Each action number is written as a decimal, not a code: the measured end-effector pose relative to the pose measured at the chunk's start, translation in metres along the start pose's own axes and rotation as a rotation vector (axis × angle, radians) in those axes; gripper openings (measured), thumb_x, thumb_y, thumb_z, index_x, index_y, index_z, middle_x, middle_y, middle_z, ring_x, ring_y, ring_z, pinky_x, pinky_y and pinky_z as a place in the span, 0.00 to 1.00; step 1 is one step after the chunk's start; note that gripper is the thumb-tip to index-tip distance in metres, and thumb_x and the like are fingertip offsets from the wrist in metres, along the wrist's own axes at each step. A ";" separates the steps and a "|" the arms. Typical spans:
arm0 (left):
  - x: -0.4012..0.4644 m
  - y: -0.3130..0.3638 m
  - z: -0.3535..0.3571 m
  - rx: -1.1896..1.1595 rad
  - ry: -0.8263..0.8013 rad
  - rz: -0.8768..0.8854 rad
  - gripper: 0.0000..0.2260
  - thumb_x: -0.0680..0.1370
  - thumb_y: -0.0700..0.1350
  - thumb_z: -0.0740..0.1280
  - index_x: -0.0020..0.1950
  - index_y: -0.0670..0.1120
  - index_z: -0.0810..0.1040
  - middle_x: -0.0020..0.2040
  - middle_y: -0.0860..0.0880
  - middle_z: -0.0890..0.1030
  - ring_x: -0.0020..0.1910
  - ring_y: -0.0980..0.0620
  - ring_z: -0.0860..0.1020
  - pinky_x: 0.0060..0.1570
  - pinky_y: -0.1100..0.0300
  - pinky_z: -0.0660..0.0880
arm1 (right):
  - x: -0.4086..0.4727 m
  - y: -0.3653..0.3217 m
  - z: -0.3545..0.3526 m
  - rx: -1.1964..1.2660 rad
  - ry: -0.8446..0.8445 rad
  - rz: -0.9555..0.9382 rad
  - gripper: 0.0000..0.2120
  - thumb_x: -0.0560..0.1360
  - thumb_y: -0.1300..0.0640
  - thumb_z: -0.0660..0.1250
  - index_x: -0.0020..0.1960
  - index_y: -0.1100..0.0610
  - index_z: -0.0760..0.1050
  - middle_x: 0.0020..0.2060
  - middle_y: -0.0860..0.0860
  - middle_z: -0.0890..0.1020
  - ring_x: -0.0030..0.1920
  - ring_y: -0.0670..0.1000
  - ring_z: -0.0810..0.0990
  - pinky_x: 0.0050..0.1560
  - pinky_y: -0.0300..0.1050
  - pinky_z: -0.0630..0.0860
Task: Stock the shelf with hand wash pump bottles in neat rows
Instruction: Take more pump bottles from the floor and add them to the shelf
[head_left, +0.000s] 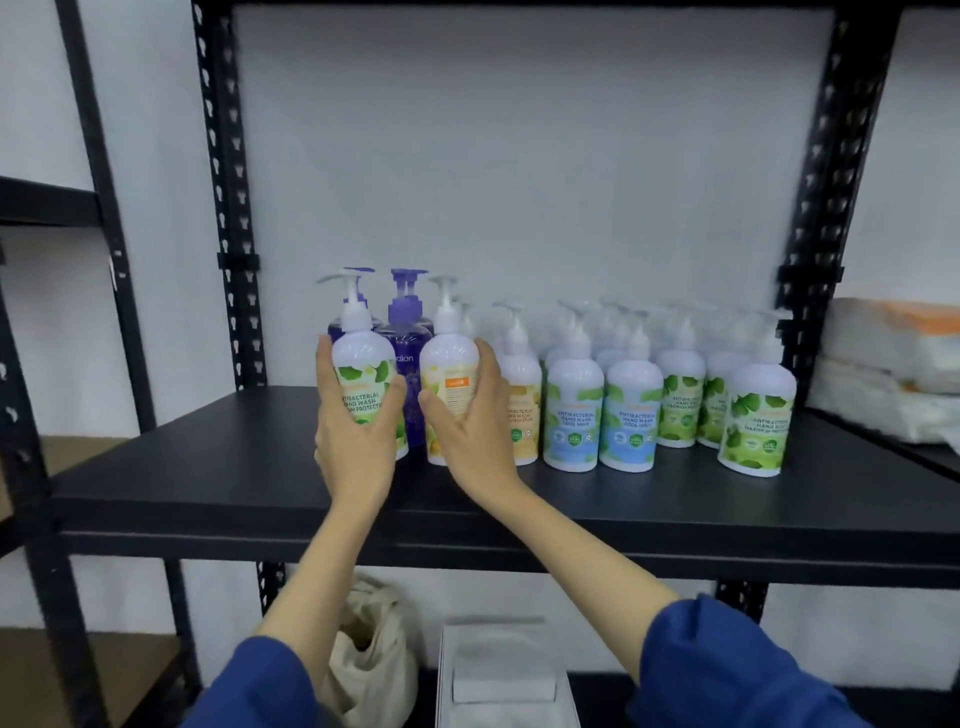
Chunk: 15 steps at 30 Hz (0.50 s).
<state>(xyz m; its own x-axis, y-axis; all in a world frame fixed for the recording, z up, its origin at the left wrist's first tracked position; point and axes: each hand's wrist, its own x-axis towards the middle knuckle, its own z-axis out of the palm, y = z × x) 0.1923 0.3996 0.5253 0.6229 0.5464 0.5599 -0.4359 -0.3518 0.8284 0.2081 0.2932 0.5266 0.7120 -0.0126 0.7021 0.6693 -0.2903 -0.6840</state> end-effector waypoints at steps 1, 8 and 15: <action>0.002 -0.002 0.000 -0.003 -0.017 0.003 0.33 0.76 0.56 0.67 0.74 0.65 0.51 0.60 0.57 0.74 0.59 0.49 0.74 0.55 0.56 0.67 | 0.001 0.002 0.004 -0.035 -0.014 -0.004 0.35 0.75 0.49 0.66 0.75 0.48 0.50 0.67 0.50 0.62 0.62 0.45 0.62 0.63 0.43 0.63; 0.009 -0.013 -0.002 -0.046 0.001 -0.025 0.33 0.76 0.55 0.67 0.75 0.64 0.52 0.62 0.54 0.74 0.58 0.50 0.74 0.53 0.56 0.68 | 0.013 0.013 0.016 -0.178 -0.070 0.011 0.34 0.76 0.49 0.65 0.75 0.51 0.49 0.66 0.55 0.62 0.64 0.54 0.63 0.65 0.56 0.65; 0.006 -0.012 -0.003 -0.004 -0.010 -0.021 0.34 0.75 0.56 0.67 0.75 0.64 0.51 0.64 0.53 0.74 0.59 0.50 0.73 0.54 0.57 0.66 | 0.012 0.014 0.020 -0.193 -0.101 0.090 0.37 0.75 0.52 0.67 0.74 0.56 0.47 0.68 0.57 0.59 0.67 0.55 0.62 0.68 0.52 0.63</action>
<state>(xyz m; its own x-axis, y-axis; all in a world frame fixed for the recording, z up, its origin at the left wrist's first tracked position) 0.1993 0.4091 0.5181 0.6383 0.5464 0.5422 -0.4247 -0.3375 0.8401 0.2302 0.3085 0.5213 0.7913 0.0459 0.6097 0.5557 -0.4699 -0.6858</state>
